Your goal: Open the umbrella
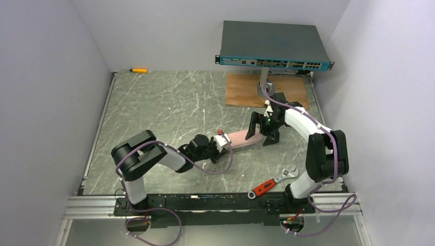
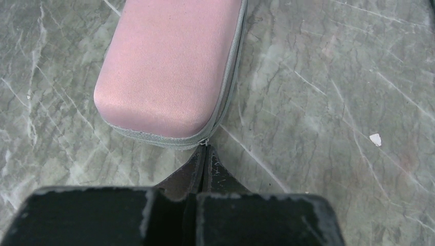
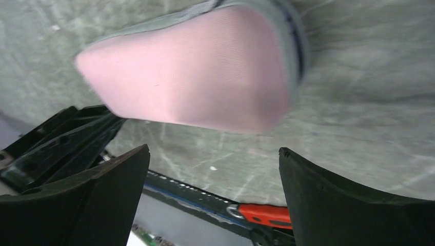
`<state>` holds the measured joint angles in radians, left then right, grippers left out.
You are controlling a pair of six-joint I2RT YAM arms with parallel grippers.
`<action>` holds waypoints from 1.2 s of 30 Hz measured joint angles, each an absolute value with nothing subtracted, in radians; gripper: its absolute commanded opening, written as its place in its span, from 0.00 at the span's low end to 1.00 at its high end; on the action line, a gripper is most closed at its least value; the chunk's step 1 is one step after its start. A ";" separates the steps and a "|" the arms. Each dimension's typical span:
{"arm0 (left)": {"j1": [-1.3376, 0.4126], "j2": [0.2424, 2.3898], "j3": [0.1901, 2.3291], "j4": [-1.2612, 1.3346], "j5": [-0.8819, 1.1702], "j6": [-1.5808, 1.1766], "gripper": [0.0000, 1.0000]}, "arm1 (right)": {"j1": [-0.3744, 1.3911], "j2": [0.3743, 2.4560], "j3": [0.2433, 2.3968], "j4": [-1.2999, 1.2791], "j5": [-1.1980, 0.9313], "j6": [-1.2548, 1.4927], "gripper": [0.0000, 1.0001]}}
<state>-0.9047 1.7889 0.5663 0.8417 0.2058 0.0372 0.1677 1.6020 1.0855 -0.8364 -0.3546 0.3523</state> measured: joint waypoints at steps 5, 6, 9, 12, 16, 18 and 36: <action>-0.921 1.797 0.573 0.848 0.183 0.036 0.00 | 0.178 1.569 1.017 -0.704 -0.484 0.478 1.00; -0.924 1.797 0.573 0.848 0.181 0.037 0.00 | 0.178 1.568 1.003 -0.678 -0.497 0.506 1.00; -0.937 1.797 0.573 0.849 0.178 0.038 0.00 | 0.180 1.578 0.968 -0.619 -0.505 0.575 1.00; -0.953 1.797 0.574 0.849 0.177 0.038 0.00 | 0.180 1.608 0.952 -0.585 -0.503 0.632 1.00; -0.974 1.797 0.575 0.849 0.176 0.037 0.00 | 0.188 1.640 0.933 -0.556 -0.488 0.689 0.95; -0.984 1.797 0.577 0.848 0.175 0.036 0.00 | 0.192 1.650 0.926 -0.548 -0.480 0.703 0.82; -0.848 1.750 0.531 0.791 0.178 -0.046 0.00 | 0.125 1.715 0.931 -0.477 -0.637 0.556 0.00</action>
